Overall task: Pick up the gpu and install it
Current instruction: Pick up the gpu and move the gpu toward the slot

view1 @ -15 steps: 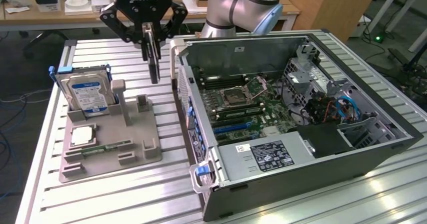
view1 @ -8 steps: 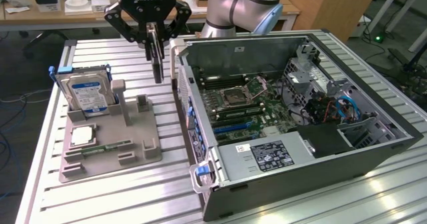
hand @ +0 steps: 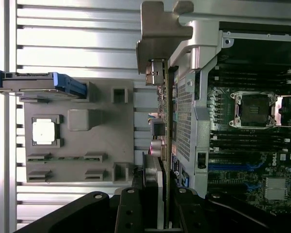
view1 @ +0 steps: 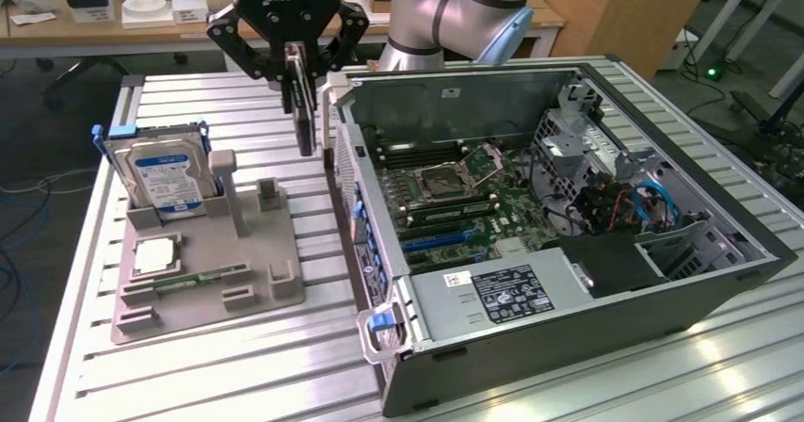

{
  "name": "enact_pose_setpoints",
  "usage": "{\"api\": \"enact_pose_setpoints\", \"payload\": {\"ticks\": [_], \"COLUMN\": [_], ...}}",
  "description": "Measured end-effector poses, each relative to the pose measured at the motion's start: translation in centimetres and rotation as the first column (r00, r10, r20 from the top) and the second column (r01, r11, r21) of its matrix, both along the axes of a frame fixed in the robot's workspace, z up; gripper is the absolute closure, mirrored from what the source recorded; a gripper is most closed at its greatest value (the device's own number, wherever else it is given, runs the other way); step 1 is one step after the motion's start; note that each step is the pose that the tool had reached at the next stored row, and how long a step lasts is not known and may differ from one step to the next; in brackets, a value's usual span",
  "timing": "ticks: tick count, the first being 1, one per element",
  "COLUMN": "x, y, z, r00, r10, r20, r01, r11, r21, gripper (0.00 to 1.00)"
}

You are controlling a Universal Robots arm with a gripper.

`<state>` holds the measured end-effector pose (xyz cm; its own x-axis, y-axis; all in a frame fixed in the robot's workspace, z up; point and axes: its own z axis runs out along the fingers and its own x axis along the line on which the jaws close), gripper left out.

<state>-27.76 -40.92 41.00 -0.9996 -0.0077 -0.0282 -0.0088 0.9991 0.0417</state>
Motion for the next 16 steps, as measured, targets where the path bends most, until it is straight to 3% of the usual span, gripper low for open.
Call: {"api": "enact_pose_setpoints", "payload": {"ticks": [16], "x": [1.7], "y": [0.0], "z": [0.0], "r00": [1.0], "r10": [0.0], "r20": [0.0], "r01": [0.0], "r11": [1.0], "r21": [0.0], "gripper": [0.72]}}
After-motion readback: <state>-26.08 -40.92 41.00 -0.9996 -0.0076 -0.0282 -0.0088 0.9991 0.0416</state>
